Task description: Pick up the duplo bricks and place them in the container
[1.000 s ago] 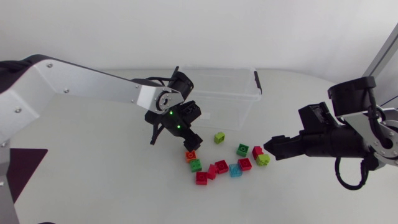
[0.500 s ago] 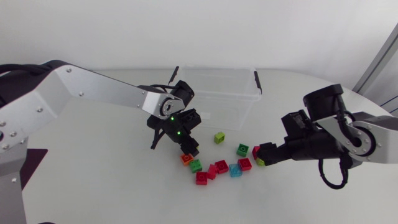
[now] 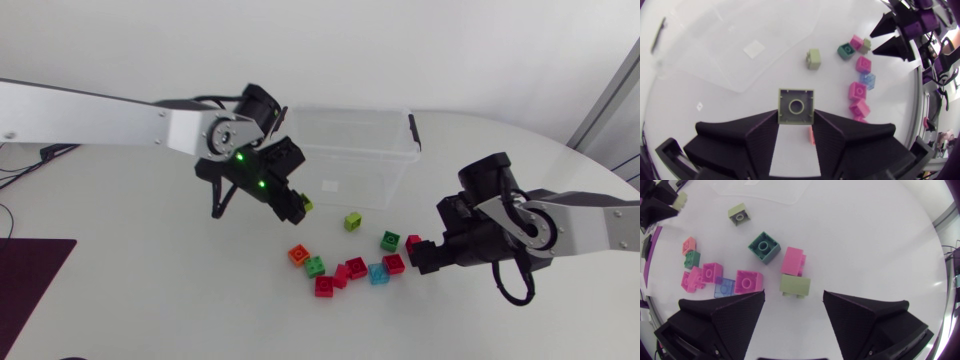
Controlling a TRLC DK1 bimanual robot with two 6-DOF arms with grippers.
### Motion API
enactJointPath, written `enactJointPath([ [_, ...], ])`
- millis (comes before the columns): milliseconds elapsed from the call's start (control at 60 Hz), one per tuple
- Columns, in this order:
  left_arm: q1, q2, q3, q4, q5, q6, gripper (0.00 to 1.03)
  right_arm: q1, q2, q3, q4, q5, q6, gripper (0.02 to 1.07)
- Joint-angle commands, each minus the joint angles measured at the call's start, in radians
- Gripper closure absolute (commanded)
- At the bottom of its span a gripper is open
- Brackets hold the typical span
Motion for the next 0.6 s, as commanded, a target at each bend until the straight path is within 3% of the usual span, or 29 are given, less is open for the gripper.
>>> enactJointPath([
  [0, 0.03, -0.106, -0.025, -0.006, 0.028, 0.022, 0.65, 0.011, 0.038, 0.002, 0.022, 0.016, 0.018, 0.32],
  [233, 0.079, -0.249, -0.011, 0.032, 0.073, 0.001, 0.65, 0.025, 0.104, -0.005, 0.079, 0.031, 0.013, 0.45],
  [500, 0.082, -0.216, 0.033, 0.248, 0.076, -0.127, 0.65, 0.041, 0.076, -0.012, 0.091, 0.041, -0.01, 0.71],
  [583, 0.08, -0.157, 0.07, 0.297, 0.074, -0.148, 0.65, 0.04, 0.015, -0.008, 0.056, 0.041, -0.025, 0.71],
])
